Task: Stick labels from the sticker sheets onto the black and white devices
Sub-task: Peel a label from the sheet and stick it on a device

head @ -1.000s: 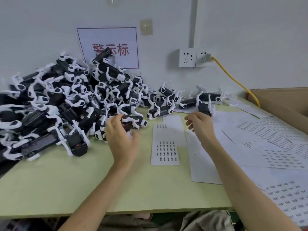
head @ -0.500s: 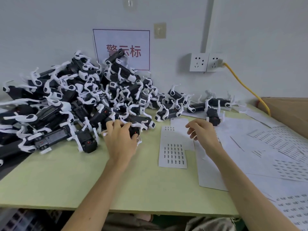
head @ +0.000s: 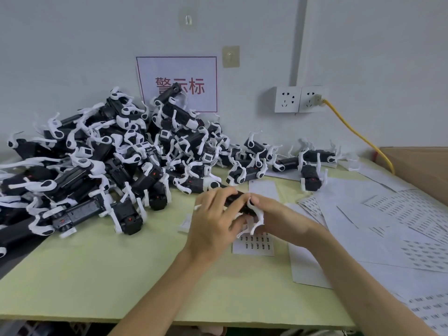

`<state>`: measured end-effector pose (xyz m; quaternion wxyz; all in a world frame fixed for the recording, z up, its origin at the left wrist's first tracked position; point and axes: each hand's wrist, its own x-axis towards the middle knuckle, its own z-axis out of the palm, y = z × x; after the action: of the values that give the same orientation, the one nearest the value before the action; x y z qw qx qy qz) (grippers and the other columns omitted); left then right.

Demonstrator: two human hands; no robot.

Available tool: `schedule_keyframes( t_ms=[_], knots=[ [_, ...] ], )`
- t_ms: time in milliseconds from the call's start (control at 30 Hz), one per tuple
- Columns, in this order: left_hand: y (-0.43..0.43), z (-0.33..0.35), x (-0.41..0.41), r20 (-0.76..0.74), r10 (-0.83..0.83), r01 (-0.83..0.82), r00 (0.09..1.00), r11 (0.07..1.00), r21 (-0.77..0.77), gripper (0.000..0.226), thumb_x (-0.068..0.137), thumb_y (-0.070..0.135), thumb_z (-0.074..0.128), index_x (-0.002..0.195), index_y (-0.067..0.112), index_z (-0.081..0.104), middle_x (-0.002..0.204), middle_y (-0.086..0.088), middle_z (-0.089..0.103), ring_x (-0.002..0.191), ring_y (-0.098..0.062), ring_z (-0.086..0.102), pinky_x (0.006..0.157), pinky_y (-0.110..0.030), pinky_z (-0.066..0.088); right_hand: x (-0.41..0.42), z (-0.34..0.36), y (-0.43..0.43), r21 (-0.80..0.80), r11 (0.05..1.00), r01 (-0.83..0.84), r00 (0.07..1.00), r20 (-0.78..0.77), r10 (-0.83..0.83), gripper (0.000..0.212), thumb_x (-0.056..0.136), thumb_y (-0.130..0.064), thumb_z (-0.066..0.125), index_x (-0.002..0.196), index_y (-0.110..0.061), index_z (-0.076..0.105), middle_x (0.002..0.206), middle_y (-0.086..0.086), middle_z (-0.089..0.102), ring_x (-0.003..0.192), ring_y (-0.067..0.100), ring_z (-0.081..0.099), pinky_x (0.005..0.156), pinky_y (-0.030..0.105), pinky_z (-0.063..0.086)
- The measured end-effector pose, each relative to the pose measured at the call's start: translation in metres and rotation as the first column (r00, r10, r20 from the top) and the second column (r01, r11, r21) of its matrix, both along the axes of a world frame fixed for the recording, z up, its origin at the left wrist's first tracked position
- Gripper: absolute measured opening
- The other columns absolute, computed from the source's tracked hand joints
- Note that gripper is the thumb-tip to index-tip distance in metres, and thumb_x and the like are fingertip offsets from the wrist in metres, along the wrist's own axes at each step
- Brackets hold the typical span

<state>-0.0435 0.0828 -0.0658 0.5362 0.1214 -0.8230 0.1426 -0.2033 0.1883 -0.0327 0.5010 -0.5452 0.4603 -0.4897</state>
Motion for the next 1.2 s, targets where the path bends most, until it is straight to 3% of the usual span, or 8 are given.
schedule_keyframes(
  t_ms=[167,467,633,733,833,933,1067,1200],
  knots=[
    [-0.001,0.002,-0.004,-0.049,-0.061,0.063,0.997,0.997,0.043,0.037,0.086,0.015,0.077,0.122,0.012,0.071,0.128,-0.013,0.054,0.106,-0.024,0.057,0.089,-0.042,0.054,-0.003,0.003,0.001,-0.040,0.984,0.172,0.983,0.069,-0.169,0.039,0.096,-0.031,0.060,0.128,-0.009,0.065,0.104,0.015,0.066,0.091,0.033,0.068,0.077,0.040,0.057],
    [0.004,0.006,0.000,-0.182,-0.080,0.128,0.980,0.953,0.273,0.035,0.089,0.009,0.060,0.125,0.008,0.061,0.133,-0.010,0.048,0.118,-0.025,0.053,0.091,-0.045,0.052,0.000,0.001,-0.006,-0.088,0.936,0.341,0.938,0.095,-0.333,0.053,0.079,-0.046,0.071,0.118,-0.010,0.069,0.097,0.011,0.069,0.070,0.022,0.059,0.063,0.030,0.053],
    [-0.003,0.007,0.010,-0.238,0.041,0.123,0.970,0.765,0.632,0.019,0.096,0.016,0.058,0.116,0.017,0.055,0.102,0.009,0.057,0.080,-0.009,0.055,0.072,-0.041,0.052,-0.010,0.000,-0.003,-0.107,0.878,0.466,0.880,0.161,-0.448,0.046,0.084,-0.036,0.069,0.123,-0.014,0.067,0.094,0.004,0.070,0.074,0.021,0.061,0.067,0.028,0.054],
    [-0.006,0.005,0.011,-0.243,-0.040,0.214,0.969,0.627,0.749,0.010,0.098,0.023,0.052,0.089,0.023,0.054,0.067,0.009,0.055,0.057,-0.016,0.049,0.056,-0.037,0.042,-0.011,0.000,-0.002,-0.118,0.839,0.531,0.841,0.196,-0.505,0.057,0.078,-0.031,0.074,0.132,-0.020,0.063,0.106,0.007,0.070,0.084,0.020,0.067,0.075,0.027,0.056],
    [-0.001,0.003,0.011,-0.052,-0.107,0.116,0.993,0.774,0.623,0.034,0.096,0.034,0.044,0.075,0.013,0.060,0.057,0.005,0.052,0.055,-0.017,0.046,0.054,-0.034,0.040,-0.006,-0.003,-0.002,-0.279,0.703,0.654,0.731,-0.006,-0.683,0.064,0.071,-0.024,0.080,0.132,-0.033,0.062,0.118,-0.001,0.069,0.095,0.008,0.067,0.076,0.019,0.054],
    [0.005,-0.001,0.006,0.028,-0.206,0.149,0.978,0.789,0.596,0.038,0.099,0.038,0.041,0.101,0.020,0.075,0.086,0.020,0.066,0.075,-0.004,0.058,0.066,-0.013,0.040,0.001,-0.011,-0.005,-0.553,0.586,0.592,0.567,-0.231,-0.791,0.069,0.077,-0.017,0.083,0.140,-0.024,0.056,0.121,-0.004,0.061,0.103,0.004,0.059,0.083,0.014,0.048],
    [0.003,-0.002,0.005,0.018,-0.378,0.215,0.926,0.564,0.797,0.053,0.098,0.054,0.036,0.133,0.027,0.066,0.117,0.018,0.069,0.113,0.000,0.059,0.090,-0.023,0.048,0.015,-0.010,-0.006,-0.666,0.555,0.497,0.556,-0.247,-0.794,0.067,0.076,-0.029,0.075,0.140,-0.021,0.055,0.118,-0.006,0.058,0.107,0.009,0.057,0.087,0.013,0.045],
    [0.007,0.005,0.002,-0.305,-0.348,0.363,0.886,0.114,0.925,0.047,0.093,0.061,0.048,0.103,0.020,0.070,0.087,0.013,0.069,0.083,-0.004,0.061,0.078,-0.028,0.046,0.024,-0.014,-0.004,-0.619,0.683,0.388,0.666,-0.324,-0.672,0.066,0.075,-0.017,0.081,0.136,-0.023,0.056,0.123,-0.007,0.061,0.114,0.013,0.059,0.095,0.031,0.050]
  ],
)
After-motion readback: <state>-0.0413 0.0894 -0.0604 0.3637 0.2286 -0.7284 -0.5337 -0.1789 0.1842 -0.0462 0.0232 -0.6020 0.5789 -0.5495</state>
